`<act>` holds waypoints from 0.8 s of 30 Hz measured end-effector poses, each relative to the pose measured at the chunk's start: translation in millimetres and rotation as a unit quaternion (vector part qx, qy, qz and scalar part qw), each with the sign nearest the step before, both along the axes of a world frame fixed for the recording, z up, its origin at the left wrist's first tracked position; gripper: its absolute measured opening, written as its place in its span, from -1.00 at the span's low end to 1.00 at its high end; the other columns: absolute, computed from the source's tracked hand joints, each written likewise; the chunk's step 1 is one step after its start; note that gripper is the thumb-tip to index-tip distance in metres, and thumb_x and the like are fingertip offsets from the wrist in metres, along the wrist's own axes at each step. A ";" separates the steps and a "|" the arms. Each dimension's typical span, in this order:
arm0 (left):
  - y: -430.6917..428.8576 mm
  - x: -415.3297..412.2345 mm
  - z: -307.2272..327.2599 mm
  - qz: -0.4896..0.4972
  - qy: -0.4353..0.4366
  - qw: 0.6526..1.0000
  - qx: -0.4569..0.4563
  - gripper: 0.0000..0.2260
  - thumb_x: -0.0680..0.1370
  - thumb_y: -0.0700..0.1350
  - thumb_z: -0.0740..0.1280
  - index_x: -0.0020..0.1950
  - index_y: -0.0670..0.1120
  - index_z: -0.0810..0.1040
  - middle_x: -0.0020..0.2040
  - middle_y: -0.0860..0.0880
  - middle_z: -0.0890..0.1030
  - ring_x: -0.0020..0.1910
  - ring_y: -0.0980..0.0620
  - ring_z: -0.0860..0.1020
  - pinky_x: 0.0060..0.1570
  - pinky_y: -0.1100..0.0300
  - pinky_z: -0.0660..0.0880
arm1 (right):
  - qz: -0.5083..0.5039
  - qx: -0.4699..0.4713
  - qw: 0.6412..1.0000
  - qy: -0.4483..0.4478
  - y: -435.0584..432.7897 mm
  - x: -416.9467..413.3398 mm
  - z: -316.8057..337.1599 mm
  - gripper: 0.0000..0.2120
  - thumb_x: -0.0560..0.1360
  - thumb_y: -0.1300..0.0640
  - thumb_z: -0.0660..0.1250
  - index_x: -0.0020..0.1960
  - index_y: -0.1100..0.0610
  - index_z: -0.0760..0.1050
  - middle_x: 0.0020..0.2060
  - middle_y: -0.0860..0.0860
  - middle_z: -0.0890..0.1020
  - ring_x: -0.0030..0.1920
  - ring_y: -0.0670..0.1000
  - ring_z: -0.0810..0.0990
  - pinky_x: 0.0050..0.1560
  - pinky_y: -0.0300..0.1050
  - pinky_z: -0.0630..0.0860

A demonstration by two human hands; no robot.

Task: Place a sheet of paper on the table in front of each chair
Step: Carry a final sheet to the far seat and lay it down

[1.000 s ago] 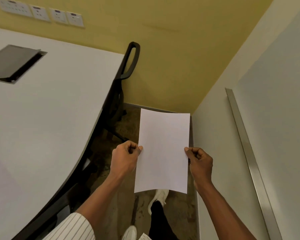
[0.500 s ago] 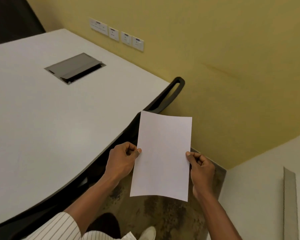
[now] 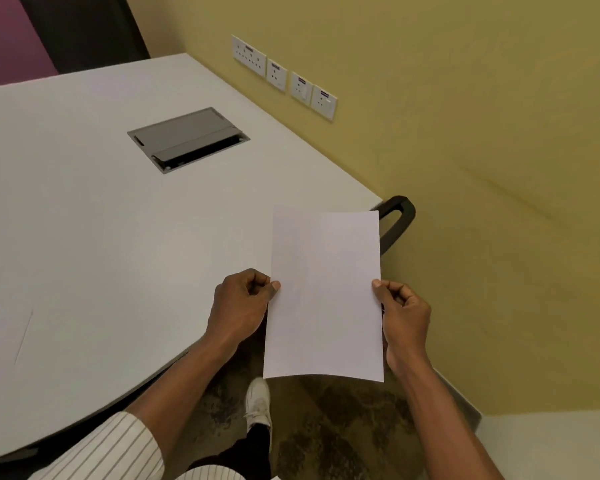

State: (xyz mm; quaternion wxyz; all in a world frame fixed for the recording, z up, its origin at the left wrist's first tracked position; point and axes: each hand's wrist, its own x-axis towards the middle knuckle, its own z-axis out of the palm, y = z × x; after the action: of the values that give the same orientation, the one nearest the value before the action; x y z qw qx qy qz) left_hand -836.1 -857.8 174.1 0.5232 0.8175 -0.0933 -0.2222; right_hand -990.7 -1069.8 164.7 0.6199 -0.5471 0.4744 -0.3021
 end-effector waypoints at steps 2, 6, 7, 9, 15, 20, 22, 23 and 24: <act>-15.9 24.1 -3.0 0.016 0.011 1.000 -0.009 -0.86 0.61 0.05 0.49 -0.04 0.00 0.70 -0.10 0.02 0.74 -0.07 -0.02 0.72 0.10 -0.06 0.71 | 0.009 -0.005 1.000 0.006 -17.5 25.2 0.9 -0.91 0.58 0.17 0.53 0.01 0.20 0.72 -0.10 0.06 0.79 -0.14 -0.03 0.74 -0.18 -0.25 0.68; -44.9 66.8 0.2 0.026 0.009 1.000 0.003 -0.85 0.61 0.03 0.50 -0.06 -0.03 0.70 -0.17 0.00 0.73 -0.17 0.01 0.67 -0.11 0.16 0.57 | 0.027 -0.019 0.999 0.023 -50.1 75.6 9.1 -0.91 0.58 0.15 0.54 0.00 0.18 0.72 -0.08 0.08 0.80 -0.09 0.06 0.76 -0.08 -0.07 0.70; -51.1 77.2 2.2 0.028 0.013 1.000 0.001 -0.85 0.61 0.03 0.50 -0.06 -0.04 0.70 -0.17 0.00 0.73 -0.18 0.02 0.67 -0.13 0.20 0.54 | 0.033 -0.022 0.999 0.024 -58.1 89.0 11.9 -0.90 0.58 0.14 0.54 0.00 0.18 0.73 -0.08 0.08 0.80 -0.08 0.07 0.76 -0.07 -0.06 0.70; -61.7 98.2 5.5 0.040 0.032 0.999 -0.015 -0.85 0.61 0.01 0.51 -0.08 -0.04 0.70 -0.20 0.00 0.73 -0.22 0.05 0.66 -0.11 0.16 0.58 | 0.045 -0.023 0.998 0.028 -72.4 117.8 17.3 -0.90 0.57 0.13 0.55 0.01 0.17 0.74 -0.07 0.08 0.80 -0.06 0.07 0.76 -0.03 -0.03 0.71; -79.5 147.2 4.1 0.089 0.054 0.994 -0.035 -0.84 0.59 0.00 0.52 -0.10 -0.06 0.71 -0.23 -0.04 0.74 -0.24 0.02 0.66 0.07 -0.16 0.70 | 0.107 -0.036 0.992 0.059 -107.3 190.2 20.9 -0.86 0.56 0.10 0.57 0.00 0.18 0.73 -0.07 0.07 0.79 -0.06 0.07 0.73 0.00 -0.02 0.68; -91.9 174.9 -2.9 0.133 0.065 0.988 -0.031 -0.85 0.60 0.01 0.52 -0.08 -0.06 0.71 -0.24 -0.04 0.74 -0.25 0.03 0.68 0.09 -0.19 0.70 | 0.159 -0.031 0.984 0.073 -134.9 241.1 16.6 -0.92 0.56 0.12 0.57 -0.01 0.14 0.74 -0.05 0.05 0.79 0.04 0.12 0.76 0.20 0.09 0.70; -98.2 182.6 -6.8 0.153 0.068 0.986 -0.028 -0.85 0.60 0.00 0.52 -0.08 -0.07 0.71 -0.25 -0.02 0.74 -0.26 0.05 0.68 0.10 -0.16 0.70 | 0.185 -0.024 0.980 0.075 -146.8 261.0 11.9 -0.91 0.56 0.12 0.56 0.00 0.15 0.74 -0.04 0.05 0.79 0.09 0.17 0.76 0.21 0.11 0.70; -101.8 186.1 -9.1 0.164 0.069 0.984 -0.026 -0.85 0.60 -0.01 0.52 -0.08 -0.07 0.71 -0.26 0.00 0.74 -0.27 0.07 0.68 0.10 -0.15 0.70 | 0.199 -0.019 0.977 0.075 -153.1 270.7 8.8 -0.91 0.56 0.12 0.56 0.01 0.15 0.74 -0.04 0.06 0.80 0.09 0.17 0.76 0.21 0.11 0.70; -106.0 189.6 -12.0 0.176 0.069 0.982 -0.023 -0.85 0.60 -0.01 0.52 -0.08 -0.07 0.71 -0.27 0.01 0.73 -0.27 0.07 0.68 0.11 -0.14 0.70 | 0.214 -0.017 0.974 0.075 -160.1 280.6 5.0 -0.91 0.56 0.12 0.56 0.01 0.15 0.74 -0.04 0.06 0.80 0.09 0.16 0.76 0.20 0.10 0.71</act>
State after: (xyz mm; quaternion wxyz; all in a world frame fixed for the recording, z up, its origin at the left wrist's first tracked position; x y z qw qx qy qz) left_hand -646.5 -963.8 162.1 0.5783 0.7912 0.0833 -0.1803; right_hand -710.1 -1229.8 169.7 0.6234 -0.6673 0.3868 -0.1286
